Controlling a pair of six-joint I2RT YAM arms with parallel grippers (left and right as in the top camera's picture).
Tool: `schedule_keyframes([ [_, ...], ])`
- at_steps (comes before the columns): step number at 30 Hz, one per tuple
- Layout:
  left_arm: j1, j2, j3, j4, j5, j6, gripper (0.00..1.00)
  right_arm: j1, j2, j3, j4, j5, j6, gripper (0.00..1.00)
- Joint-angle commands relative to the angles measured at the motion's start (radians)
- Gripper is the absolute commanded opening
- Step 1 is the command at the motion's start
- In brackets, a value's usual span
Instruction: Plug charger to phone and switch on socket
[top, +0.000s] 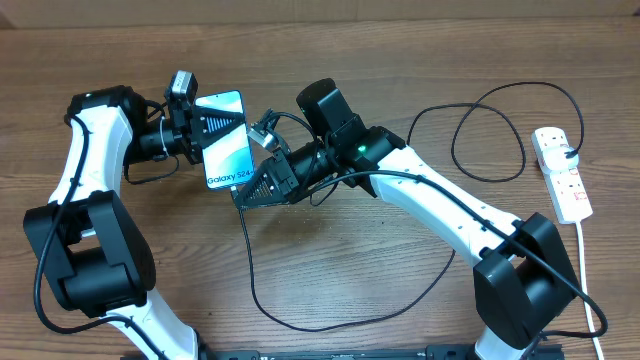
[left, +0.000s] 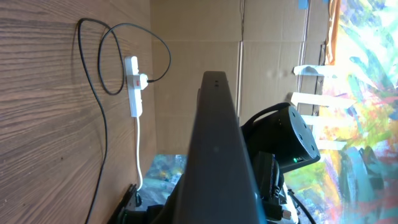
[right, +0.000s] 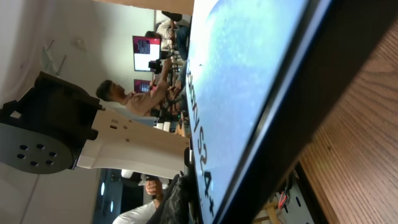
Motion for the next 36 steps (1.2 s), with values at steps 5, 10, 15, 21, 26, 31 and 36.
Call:
schedule_keyframes([
  [5, -0.021, -0.021, 0.003, -0.011, 0.027, -0.028, 0.04, 0.022, -0.008, 0.016, 0.016, 0.024, -0.006, 0.04],
  [10, -0.021, -0.021, 0.003, -0.012, 0.027, -0.028, 0.04, 0.033, -0.008, 0.016, 0.016, 0.029, -0.007, 0.04],
  [15, -0.021, -0.021, 0.003, -0.012, 0.027, -0.028, 0.04, 0.032, -0.008, 0.016, 0.016, 0.051, -0.007, 0.04],
  [21, -0.021, -0.021, 0.003, -0.012, 0.027, -0.028, 0.04, 0.032, -0.008, 0.016, 0.016, 0.06, -0.006, 0.04],
  [26, -0.021, -0.021, 0.003, -0.019, 0.027, -0.028, 0.04, 0.033, -0.008, 0.016, 0.016, 0.104, -0.006, 0.04],
  [31, -0.021, -0.021, 0.003, -0.019, 0.027, -0.028, 0.04, 0.032, -0.008, 0.016, 0.016, 0.12, -0.006, 0.04],
  [36, -0.021, -0.021, 0.003, -0.019, 0.027, -0.027, 0.04, 0.032, -0.008, 0.016, 0.02, 0.12, -0.006, 0.04],
])
